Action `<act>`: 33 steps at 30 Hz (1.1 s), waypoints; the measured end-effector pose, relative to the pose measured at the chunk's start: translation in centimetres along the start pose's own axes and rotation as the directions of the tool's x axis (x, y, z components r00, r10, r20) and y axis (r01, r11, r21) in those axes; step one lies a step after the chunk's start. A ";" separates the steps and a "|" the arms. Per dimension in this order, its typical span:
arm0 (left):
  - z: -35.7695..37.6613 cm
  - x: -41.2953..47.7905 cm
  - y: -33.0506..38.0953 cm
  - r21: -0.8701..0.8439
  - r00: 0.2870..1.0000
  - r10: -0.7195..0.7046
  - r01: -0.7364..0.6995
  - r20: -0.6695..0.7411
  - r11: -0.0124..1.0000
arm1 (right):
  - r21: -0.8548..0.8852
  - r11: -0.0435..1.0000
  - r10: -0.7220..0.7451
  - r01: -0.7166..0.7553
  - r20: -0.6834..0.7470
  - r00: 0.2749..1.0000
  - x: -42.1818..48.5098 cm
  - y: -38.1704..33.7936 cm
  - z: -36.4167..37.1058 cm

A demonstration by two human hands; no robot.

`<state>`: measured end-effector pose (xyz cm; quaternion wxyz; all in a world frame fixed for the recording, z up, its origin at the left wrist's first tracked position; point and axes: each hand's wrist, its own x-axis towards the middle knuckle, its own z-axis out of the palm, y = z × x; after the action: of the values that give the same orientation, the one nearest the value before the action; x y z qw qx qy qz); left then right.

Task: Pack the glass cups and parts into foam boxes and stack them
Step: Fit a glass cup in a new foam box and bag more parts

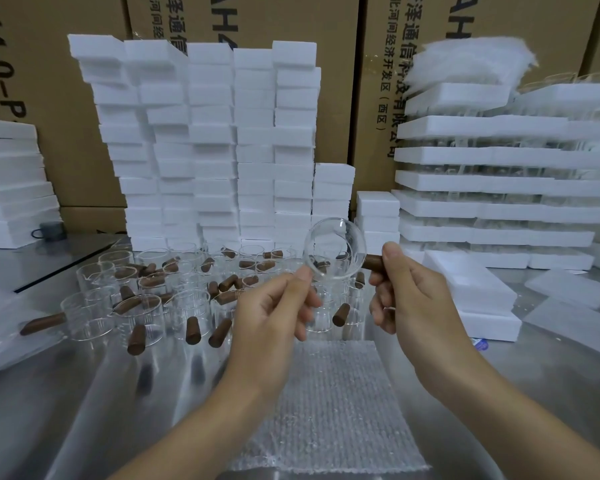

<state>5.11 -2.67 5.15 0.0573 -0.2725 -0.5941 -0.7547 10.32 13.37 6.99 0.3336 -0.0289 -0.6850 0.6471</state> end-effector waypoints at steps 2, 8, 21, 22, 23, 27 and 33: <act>0.0 -0.1 -0.2 -0.013 1.000 -0.010 0.011 0.023 1.000 | -0.002 1.000 -0.013 0.013 0.006 1.000 0.0 -0.1 0.1; -0.1 -0.1 -0.1 -0.052 0.999 0.006 -0.003 0.044 0.999 | -0.011 0.999 -0.052 0.052 0.021 0.998 -0.1 -0.4 0.2; -0.1 -0.2 -0.8 -0.102 0.999 0.031 -0.029 0.025 0.994 | -0.054 0.996 -0.066 0.070 0.071 0.995 0.0 0.1 -0.3; -0.1 -0.2 -0.9 -0.106 0.999 0.024 -0.021 0.025 0.994 | -0.053 0.996 -0.068 0.072 0.075 0.995 0.0 0.1 -0.3; -0.1 -0.2 -0.9 -0.106 1.000 0.016 -0.014 0.024 0.994 | -0.057 0.995 -0.075 0.080 0.080 0.994 0.0 0.1 -0.3; 0.0 -0.3 -1.0 0.008 0.999 0.037 -0.037 0.013 0.999 | -0.148 0.963 -0.219 0.224 0.044 0.975 -0.3 0.2 -0.3; -0.2 -0.2 -1.7 0.429 0.976 0.210 -0.217 0.065 0.877 | -0.538 0.704 -0.515 0.464 0.064 0.855 -0.7 0.5 -0.6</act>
<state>4.51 -2.43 3.50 0.1945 -0.3228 -0.7137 -0.5904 10.98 13.59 6.22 0.5023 0.0328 -0.8043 0.3159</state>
